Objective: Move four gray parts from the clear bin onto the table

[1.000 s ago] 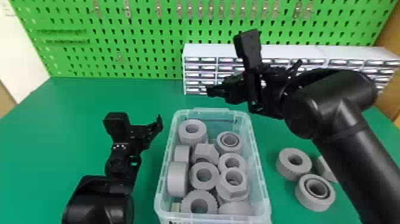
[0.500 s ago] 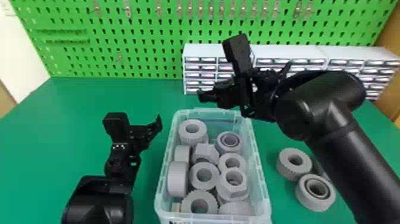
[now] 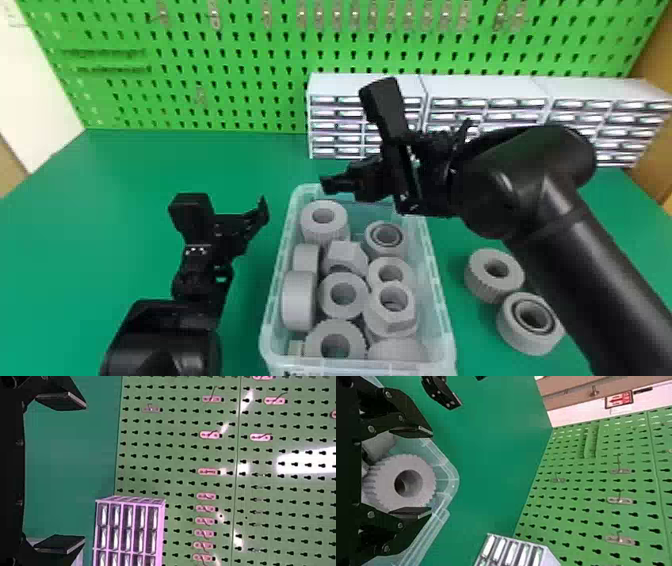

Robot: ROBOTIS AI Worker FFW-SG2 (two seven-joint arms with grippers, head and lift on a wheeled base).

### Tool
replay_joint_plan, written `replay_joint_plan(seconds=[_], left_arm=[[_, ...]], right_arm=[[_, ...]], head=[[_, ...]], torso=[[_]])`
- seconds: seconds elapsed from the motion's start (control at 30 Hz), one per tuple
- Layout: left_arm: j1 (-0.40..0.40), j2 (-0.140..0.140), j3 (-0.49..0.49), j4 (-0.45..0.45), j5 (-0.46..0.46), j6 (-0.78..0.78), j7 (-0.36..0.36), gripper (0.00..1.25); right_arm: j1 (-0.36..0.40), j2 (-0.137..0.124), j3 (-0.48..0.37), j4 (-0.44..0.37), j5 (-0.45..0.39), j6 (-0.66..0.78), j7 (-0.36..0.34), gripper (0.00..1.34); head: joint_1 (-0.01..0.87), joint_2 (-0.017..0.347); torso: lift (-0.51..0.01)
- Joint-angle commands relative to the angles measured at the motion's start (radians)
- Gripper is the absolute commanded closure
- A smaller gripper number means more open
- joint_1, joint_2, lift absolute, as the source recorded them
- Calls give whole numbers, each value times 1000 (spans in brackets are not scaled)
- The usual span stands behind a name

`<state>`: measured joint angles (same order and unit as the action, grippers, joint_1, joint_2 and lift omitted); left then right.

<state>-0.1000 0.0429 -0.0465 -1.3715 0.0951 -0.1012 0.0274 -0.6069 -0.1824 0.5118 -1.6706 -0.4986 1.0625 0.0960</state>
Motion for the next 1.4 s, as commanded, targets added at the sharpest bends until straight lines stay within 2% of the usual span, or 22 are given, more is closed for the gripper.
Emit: replay_joint_plan(seconds=[0.0, 0.17, 0.57, 0.77, 1.03, 1.2, 1.37], left_arm=[[3, 0, 7, -1, 0, 0, -1, 102], [3, 0, 8, 0, -2, 0, -1, 102], [5, 2, 11, -1, -2, 0, -1, 102], [-1, 2, 8, 0, -3, 0, -1, 102], [-4, 2, 5, 0, -8, 0, -1, 102], [-7, 2, 5, 0, -14, 2, -1, 102], [-13, 3, 14, 0, -14, 2, -1, 102]], right_arm=[[1, -2, 13, 11, -63, 36, -30, 562], [1, -3, 16, 11, -153, 85, -96, 562], [-11, -6, -6, 12, -374, 215, -340, 562], [-27, -9, -29, 12, -537, 297, -519, 562], [-44, -40, -16, 12, -770, 375, -711, 564], [-36, -51, -6, 23, -877, 381, -791, 547], [-34, -62, 14, 31, -939, 390, -835, 532]], head=[[693, 72], [693, 72], [693, 72], [693, 72], [693, 72], [693, 72], [693, 72]], torso=[[-52], [-52], [-52], [-52], [-52], [-52], [-52]])
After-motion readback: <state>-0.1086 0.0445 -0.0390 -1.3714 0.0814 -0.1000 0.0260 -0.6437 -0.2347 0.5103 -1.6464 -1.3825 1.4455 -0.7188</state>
